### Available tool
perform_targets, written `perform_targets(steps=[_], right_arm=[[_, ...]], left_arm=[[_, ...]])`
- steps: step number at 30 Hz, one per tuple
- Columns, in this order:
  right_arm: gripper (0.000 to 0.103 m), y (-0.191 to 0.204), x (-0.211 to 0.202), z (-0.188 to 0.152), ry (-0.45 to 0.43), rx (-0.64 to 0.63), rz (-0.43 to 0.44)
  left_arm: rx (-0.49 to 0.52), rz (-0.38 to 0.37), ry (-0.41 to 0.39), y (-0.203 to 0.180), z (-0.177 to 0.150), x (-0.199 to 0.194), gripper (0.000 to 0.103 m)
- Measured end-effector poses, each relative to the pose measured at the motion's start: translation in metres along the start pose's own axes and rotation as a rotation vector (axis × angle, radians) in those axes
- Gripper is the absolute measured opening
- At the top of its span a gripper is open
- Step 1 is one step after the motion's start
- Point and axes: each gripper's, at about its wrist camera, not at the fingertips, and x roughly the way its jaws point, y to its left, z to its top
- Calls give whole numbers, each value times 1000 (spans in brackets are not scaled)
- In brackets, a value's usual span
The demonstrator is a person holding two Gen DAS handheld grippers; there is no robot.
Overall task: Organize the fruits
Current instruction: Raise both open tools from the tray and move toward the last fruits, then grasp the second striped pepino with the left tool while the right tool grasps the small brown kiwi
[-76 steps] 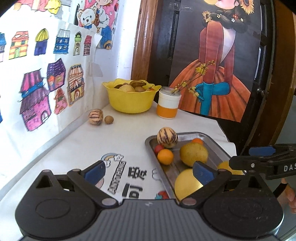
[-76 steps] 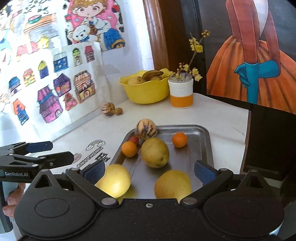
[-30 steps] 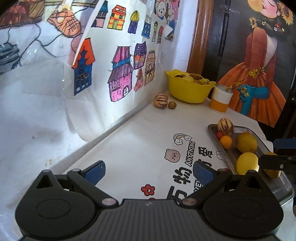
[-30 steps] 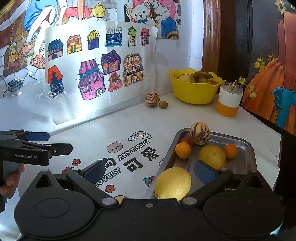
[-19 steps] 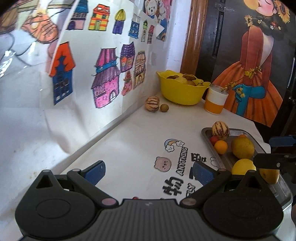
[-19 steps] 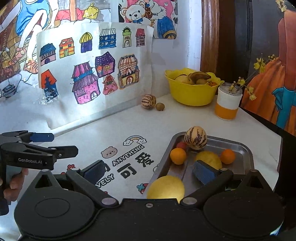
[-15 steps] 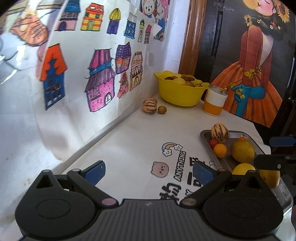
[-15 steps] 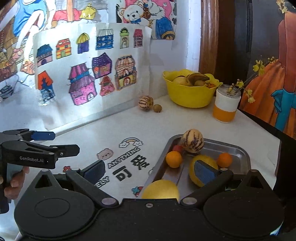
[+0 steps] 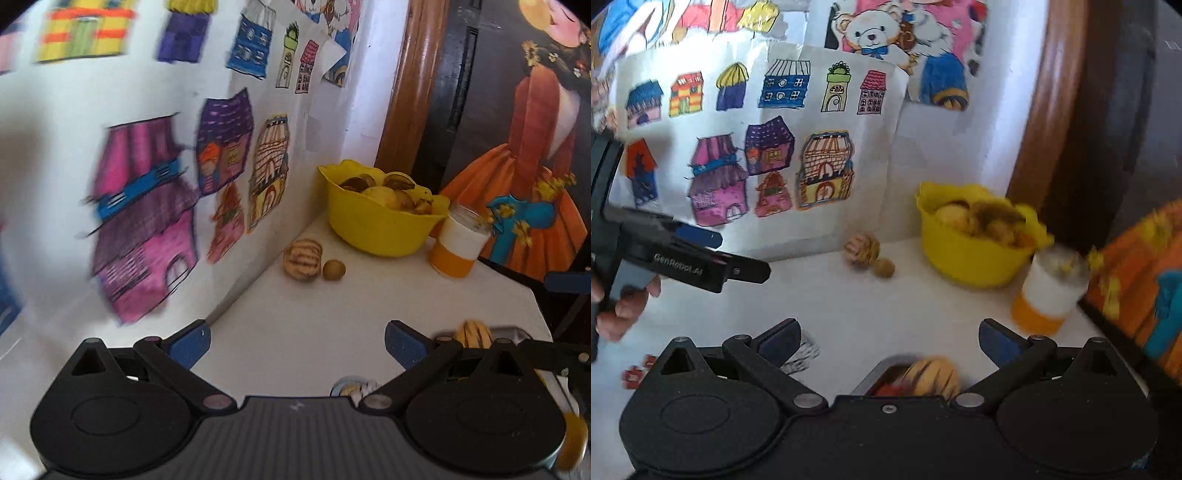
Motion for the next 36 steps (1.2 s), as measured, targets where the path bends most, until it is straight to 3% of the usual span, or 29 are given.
perform_targets(steps=[7, 13, 18, 29, 32, 36], right_arm=[[102, -9, 34, 19, 10, -49, 31], [102, -18, 72, 19, 49, -181, 45], [93, -33, 104, 23, 47, -211, 116], [73, -26, 167, 34, 64, -297, 176], [71, -23, 177, 35, 66, -294, 190], [60, -22, 194, 38, 92, -297, 209]], left_arm=[[25, 5, -18, -13, 15, 39, 102], [33, 6, -34, -18, 21, 71, 102], [30, 20, -52, -19, 23, 97, 102], [-69, 92, -37, -18, 28, 138, 77], [-104, 90, -19, -15, 31, 147, 72], [-128, 77, -4, -13, 33, 158, 70]])
